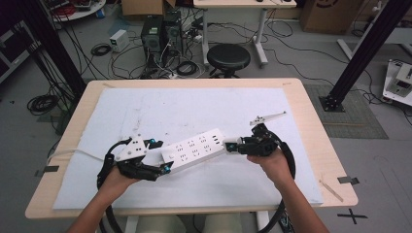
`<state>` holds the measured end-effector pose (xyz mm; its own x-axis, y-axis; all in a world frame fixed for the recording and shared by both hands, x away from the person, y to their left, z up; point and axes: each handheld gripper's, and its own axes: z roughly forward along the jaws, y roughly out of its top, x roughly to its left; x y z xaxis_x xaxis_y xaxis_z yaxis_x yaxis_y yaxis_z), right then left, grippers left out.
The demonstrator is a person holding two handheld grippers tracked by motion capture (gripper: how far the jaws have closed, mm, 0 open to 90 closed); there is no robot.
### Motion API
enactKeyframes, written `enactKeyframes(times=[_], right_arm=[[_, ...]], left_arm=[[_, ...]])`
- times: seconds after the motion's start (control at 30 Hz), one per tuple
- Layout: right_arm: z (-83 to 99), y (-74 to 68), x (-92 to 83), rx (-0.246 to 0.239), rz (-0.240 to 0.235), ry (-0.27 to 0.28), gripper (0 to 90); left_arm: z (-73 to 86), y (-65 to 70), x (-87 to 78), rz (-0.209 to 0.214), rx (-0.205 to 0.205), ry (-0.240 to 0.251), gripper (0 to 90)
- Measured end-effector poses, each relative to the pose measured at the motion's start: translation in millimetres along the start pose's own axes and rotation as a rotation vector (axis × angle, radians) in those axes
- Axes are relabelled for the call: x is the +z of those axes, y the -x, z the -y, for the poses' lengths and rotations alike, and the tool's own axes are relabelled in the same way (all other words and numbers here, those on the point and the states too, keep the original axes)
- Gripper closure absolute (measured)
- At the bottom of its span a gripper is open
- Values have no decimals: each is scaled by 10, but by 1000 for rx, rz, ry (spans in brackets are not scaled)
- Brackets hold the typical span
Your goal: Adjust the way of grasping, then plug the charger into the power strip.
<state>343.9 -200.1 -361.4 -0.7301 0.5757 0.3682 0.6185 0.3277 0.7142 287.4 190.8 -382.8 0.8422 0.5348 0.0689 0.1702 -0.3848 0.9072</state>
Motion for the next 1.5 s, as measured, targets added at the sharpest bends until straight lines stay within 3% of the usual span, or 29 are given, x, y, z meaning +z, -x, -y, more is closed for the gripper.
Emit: enactKeyframes(times=[0.57, 0.87, 1.03, 1.1, 1.17, 1.27, 1.47, 1.5], right_arm=[[18, -1, -130, -5, 43, 5, 628], [23, 35, -220, -11, 59, 4, 628], [28, 41, -222, -65, 22, -18, 628], [26, 27, -216, -112, -4, -32, 628], [25, -2, -209, -156, -1, -56, 628], [30, -30, -209, -213, 18, -102, 629], [41, -22, -259, -258, 79, -146, 628], [54, -27, -293, -285, 106, -167, 628]], left_arm=[[40, -13, -100, -23, -30, 19, 242], [74, -37, -125, -39, -57, 52, 242], [120, -106, -158, -41, -96, 86, 242], [142, -132, -158, -41, -106, 89, 242], [159, -149, -158, -44, -113, 91, 242], [175, -154, -146, -44, -120, 93, 242], [182, -151, -114, -38, -121, 93, 242], [182, -152, -106, -33, -123, 91, 242]])
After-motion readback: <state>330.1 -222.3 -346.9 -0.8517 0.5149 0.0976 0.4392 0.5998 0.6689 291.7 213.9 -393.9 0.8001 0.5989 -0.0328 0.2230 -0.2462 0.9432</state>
